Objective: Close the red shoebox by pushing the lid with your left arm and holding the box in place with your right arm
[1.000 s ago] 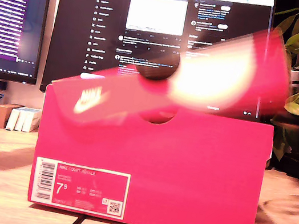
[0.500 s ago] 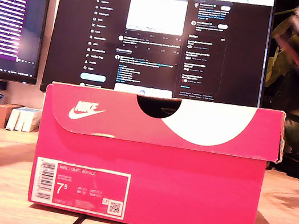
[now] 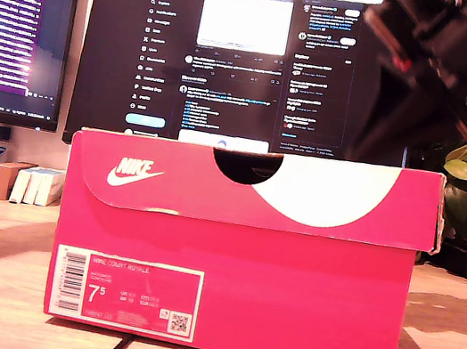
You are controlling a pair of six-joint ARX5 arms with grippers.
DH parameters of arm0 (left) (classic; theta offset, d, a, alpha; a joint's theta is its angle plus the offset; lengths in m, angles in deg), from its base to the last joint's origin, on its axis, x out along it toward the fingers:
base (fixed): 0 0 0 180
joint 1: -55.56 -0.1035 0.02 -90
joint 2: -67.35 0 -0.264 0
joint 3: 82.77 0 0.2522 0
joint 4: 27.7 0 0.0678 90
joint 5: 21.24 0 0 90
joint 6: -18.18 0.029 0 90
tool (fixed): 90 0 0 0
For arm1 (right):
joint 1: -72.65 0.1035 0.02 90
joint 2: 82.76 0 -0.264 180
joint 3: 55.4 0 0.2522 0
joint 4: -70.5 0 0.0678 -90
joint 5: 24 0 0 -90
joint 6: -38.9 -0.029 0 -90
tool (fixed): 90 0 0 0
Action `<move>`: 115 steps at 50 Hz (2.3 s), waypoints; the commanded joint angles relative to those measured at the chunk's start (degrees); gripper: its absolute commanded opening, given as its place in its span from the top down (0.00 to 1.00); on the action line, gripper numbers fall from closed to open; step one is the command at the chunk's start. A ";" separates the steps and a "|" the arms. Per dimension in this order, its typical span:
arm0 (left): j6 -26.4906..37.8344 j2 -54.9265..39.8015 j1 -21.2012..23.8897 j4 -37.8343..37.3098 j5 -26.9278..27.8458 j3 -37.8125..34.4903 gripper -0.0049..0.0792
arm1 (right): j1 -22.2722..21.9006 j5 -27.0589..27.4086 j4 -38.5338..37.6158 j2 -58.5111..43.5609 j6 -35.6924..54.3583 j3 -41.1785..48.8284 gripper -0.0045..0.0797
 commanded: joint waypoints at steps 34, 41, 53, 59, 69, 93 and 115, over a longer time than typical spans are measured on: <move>6.82 4.39 -5.68 -3.26 -12.63 -0.72 0.96 | -0.17 15.56 -13.20 11.50 1.90 0.57 0.96; 8.35 5.64 -9.84 -5.07 -12.57 -1.44 0.96 | -1.64 17.42 -13.57 16.41 2.29 0.57 0.96; 8.96 11.30 -15.80 -3.37 -12.11 -7.54 0.96 | -5.35 19.50 -10.91 24.72 2.73 0.59 0.96; 7.48 15.39 -16.96 -0.48 -12.15 -12.41 0.96 | -6.93 20.28 -10.32 28.89 3.58 0.81 0.96; 6.23 21.77 -16.24 1.70 -12.22 -18.84 0.96 | -8.68 21.16 -11.15 35.50 5.29 2.89 0.96; 2.67 38.45 -12.59 11.91 -19.76 -35.36 0.96 | -11.06 23.37 -16.61 60.22 4.07 23.54 0.96; 2.23 48.15 -14.69 16.28 -21.05 -46.23 0.96 | -12.31 24.76 -21.40 66.97 5.18 29.86 0.96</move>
